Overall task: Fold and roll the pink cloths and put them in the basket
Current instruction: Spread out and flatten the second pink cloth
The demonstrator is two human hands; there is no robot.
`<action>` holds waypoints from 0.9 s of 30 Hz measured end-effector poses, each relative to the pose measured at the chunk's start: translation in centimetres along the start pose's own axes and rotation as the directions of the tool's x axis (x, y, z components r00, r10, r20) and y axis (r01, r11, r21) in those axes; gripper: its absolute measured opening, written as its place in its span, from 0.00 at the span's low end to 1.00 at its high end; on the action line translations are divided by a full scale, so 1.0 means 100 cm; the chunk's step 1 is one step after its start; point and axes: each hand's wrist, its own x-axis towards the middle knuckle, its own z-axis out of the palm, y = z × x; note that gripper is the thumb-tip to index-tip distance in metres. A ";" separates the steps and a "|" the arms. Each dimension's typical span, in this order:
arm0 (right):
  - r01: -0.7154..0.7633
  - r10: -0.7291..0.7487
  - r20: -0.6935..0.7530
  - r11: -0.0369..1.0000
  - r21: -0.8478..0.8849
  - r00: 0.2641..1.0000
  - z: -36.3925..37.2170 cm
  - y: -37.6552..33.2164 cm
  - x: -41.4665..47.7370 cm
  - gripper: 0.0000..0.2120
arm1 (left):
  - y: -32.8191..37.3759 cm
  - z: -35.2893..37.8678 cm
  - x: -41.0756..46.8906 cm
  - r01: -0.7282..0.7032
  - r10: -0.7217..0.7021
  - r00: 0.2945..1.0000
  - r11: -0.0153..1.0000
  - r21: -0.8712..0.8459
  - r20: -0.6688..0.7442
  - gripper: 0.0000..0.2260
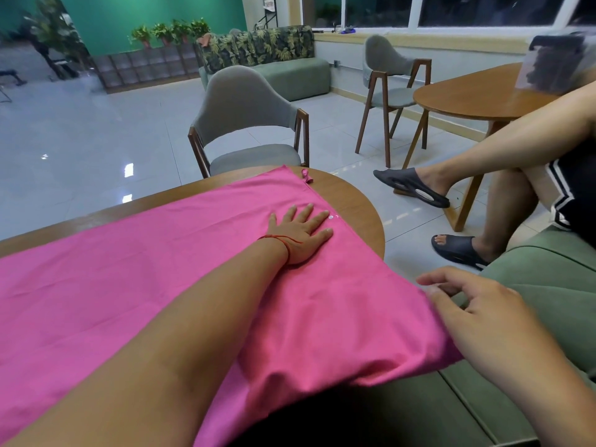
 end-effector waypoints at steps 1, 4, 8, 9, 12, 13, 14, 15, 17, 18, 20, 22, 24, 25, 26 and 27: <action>0.003 -0.003 -0.007 1.000 -0.031 1.000 0.001 0.000 0.000 0.07 | 0.000 0.000 0.000 0.003 -0.003 1.000 1.000 0.000 0.002 0.29; 0.026 -0.027 -0.018 0.998 -0.059 0.999 0.006 -0.005 0.001 0.06 | 0.004 0.000 0.003 0.022 -0.022 1.000 1.000 -0.009 0.008 0.30; 0.076 -0.075 0.026 0.996 -0.040 0.997 0.022 -0.014 0.012 0.04 | 0.019 0.003 0.006 0.051 -0.051 0.999 0.998 -0.043 -0.015 0.29; 0.084 -0.083 0.042 0.996 -0.040 0.996 0.029 -0.016 0.017 0.05 | 0.021 0.003 0.007 0.049 -0.050 0.999 0.997 -0.056 -0.021 0.30; 0.147 -0.143 0.088 0.988 -0.040 0.986 0.054 -0.028 0.033 0.08 | 0.020 -0.001 0.003 -0.005 0.002 0.999 0.995 -0.097 -0.036 0.31; 0.190 -0.185 0.114 0.981 -0.042 0.976 0.064 -0.032 0.039 0.09 | 0.017 -0.004 0.000 -0.029 0.023 0.998 0.993 -0.112 -0.051 0.31; 0.243 -0.234 0.148 0.969 -0.047 0.961 0.075 -0.037 0.045 0.11 | 0.011 -0.008 -0.007 -0.045 0.036 0.997 0.992 -0.115 -0.073 0.31; 0.299 -0.286 0.188 0.953 -0.050 0.940 0.087 -0.043 0.050 0.13 | 0.001 -0.012 -0.016 -0.047 0.037 0.994 0.993 -0.107 -0.099 0.30; 0.388 -0.359 0.273 0.920 -0.059 0.893 0.107 -0.054 0.062 0.17 | -0.029 -0.016 -0.039 -0.023 0.013 0.991 0.997 -0.074 -0.132 0.28; 0.423 -0.384 0.317 0.904 -0.062 0.867 0.116 -0.062 0.067 0.19 | -0.052 -0.017 -0.055 0.011 -0.020 0.990 0.998 -0.064 -0.141 0.29; 0.480 -0.426 0.388 0.876 -0.050 0.817 0.131 -0.079 0.074 0.21 | -0.102 -0.017 -0.094 0.103 -0.110 0.981 0.994 -0.046 -0.162 0.35; 0.525 -0.460 0.433 0.850 -0.036 0.775 0.146 -0.101 0.077 0.23 | -0.155 -0.012 -0.136 0.210 -0.216 0.957 0.976 -0.051 -0.192 0.39; 0.565 -0.495 0.453 0.825 -0.023 0.741 0.163 -0.122 0.075 0.23 | -0.195 -0.007 -0.176 0.287 -0.294 0.935 0.956 -0.063 -0.197 0.40; 0.582 -0.511 0.460 0.813 -0.017 0.726 0.171 -0.132 0.073 0.24 | -0.208 -0.005 -0.191 0.310 -0.316 0.930 0.949 -0.061 -0.189 0.40; 0.598 -0.524 0.470 0.802 -0.009 0.710 0.180 -0.144 0.069 0.24 | -0.218 -0.003 -0.205 0.329 -0.334 0.925 0.943 -0.057 -0.180 0.41; 0.613 -0.536 0.483 0.790 -0.001 0.693 0.188 -0.157 0.065 0.24 | -0.226 -0.001 -0.217 0.341 -0.345 0.922 0.938 -0.052 -0.177 0.41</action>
